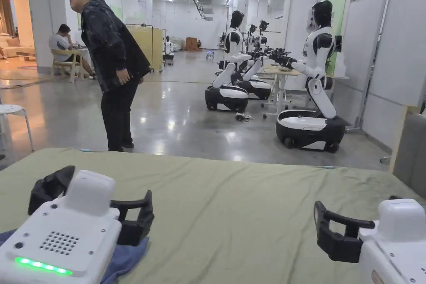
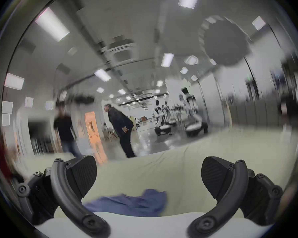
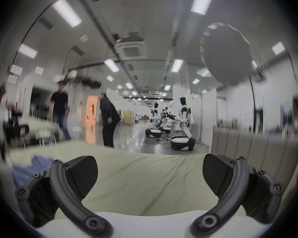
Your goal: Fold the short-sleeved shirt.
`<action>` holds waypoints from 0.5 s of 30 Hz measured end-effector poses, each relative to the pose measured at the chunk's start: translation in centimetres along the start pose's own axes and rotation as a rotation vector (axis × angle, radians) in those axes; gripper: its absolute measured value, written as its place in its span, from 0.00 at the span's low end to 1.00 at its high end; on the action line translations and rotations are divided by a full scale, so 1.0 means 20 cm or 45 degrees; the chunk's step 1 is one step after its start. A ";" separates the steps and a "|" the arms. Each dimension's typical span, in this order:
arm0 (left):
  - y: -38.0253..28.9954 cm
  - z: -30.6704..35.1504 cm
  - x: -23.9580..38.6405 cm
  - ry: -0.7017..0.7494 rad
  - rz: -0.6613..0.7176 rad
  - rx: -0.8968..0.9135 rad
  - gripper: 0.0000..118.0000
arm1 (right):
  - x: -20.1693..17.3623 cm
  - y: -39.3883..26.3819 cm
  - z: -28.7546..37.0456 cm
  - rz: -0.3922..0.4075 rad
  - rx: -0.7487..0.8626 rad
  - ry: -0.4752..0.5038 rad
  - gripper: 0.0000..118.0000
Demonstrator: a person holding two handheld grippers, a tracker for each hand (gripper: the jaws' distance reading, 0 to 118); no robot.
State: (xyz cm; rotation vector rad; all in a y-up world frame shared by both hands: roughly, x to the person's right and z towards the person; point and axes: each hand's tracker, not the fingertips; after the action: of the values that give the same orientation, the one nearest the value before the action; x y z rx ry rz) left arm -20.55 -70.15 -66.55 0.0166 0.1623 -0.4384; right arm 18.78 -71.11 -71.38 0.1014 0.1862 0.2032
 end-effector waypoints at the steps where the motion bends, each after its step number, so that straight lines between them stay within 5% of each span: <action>1: 0.00 -0.03 0.05 -0.022 -0.285 -0.030 0.99 | -0.02 0.01 -0.03 0.206 -0.041 0.056 1.00; 2: -0.02 -0.06 0.12 -0.053 -0.653 -0.065 0.99 | -0.05 0.00 -0.05 0.461 -0.094 0.105 1.00; 5: -0.34 -0.14 0.28 0.035 -1.978 0.040 0.99 | -0.17 -0.18 -0.08 1.479 -0.187 0.201 1.00; 6: -0.44 -0.16 0.26 -0.035 -2.223 0.114 0.99 | -0.19 -0.27 -0.07 1.806 -0.144 0.231 1.00; 8: -0.50 -0.16 0.23 -0.365 -2.192 0.049 0.99 | -0.20 -0.40 -0.07 2.207 -0.095 0.233 1.00; 9: -0.51 -0.16 0.22 -0.480 -2.168 -0.036 0.99 | -0.18 -0.43 -0.07 2.192 -0.093 0.246 1.00; 12: -0.52 -0.17 0.20 -0.344 -2.345 0.074 0.99 | -0.19 -0.42 -0.08 1.985 -0.110 0.282 1.00; 14: -0.41 -0.18 0.22 -0.183 -1.992 0.039 0.99 | -0.17 -0.39 -0.07 1.877 -0.070 0.187 1.00; 15: -0.34 -0.19 0.21 -0.148 -1.694 -0.003 0.99 | -0.17 -0.35 -0.08 1.712 -0.061 0.128 1.00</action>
State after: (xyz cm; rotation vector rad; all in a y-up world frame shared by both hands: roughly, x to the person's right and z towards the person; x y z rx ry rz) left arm -20.27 -77.94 -70.78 -0.1276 0.0364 -1.7624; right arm 16.56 -78.53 -73.09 0.1570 0.1887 1.5537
